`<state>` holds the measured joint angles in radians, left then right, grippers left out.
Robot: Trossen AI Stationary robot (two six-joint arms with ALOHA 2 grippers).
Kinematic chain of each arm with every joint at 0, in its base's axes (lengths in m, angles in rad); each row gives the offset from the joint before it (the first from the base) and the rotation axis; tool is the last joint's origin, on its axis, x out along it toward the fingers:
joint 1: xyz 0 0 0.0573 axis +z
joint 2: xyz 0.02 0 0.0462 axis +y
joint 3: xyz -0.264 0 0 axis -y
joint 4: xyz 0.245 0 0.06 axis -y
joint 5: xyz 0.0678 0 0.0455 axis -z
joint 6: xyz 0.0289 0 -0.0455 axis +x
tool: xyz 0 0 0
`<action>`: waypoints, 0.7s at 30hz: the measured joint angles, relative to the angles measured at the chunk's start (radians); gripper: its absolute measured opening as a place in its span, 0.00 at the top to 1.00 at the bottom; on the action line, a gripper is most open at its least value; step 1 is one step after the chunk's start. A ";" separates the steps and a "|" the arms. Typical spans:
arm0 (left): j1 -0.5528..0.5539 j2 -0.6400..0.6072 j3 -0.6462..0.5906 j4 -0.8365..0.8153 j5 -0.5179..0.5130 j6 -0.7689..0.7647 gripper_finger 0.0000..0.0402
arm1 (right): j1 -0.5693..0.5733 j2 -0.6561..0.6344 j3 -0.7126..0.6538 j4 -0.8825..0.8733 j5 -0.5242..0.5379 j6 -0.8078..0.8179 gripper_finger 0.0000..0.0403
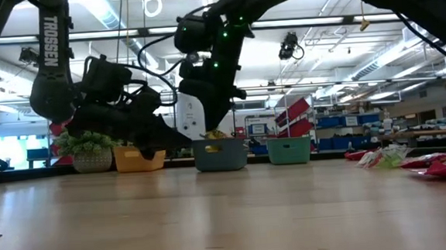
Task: Sort candy
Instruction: Put the yellow candy pack into the blue bin, then put the green gummy into the green bin
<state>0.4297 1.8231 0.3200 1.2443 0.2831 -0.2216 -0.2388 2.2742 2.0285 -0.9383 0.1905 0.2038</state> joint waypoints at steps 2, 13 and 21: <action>-0.001 0.001 0.007 0.001 0.000 -0.001 1.00 | 0.006 -0.006 0.000 0.016 0.000 -0.003 0.89; -0.020 0.001 0.007 0.057 0.007 -0.001 1.00 | 0.036 -0.122 0.000 -0.060 0.041 -0.245 0.67; -0.010 -0.018 -0.082 0.234 0.029 -0.003 1.00 | 0.043 -0.316 -0.190 -0.046 0.127 -0.307 0.97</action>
<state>0.4198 1.8046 0.2376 1.4786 0.3118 -0.2243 -0.1959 1.9585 1.8385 -0.9840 0.3172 -0.1035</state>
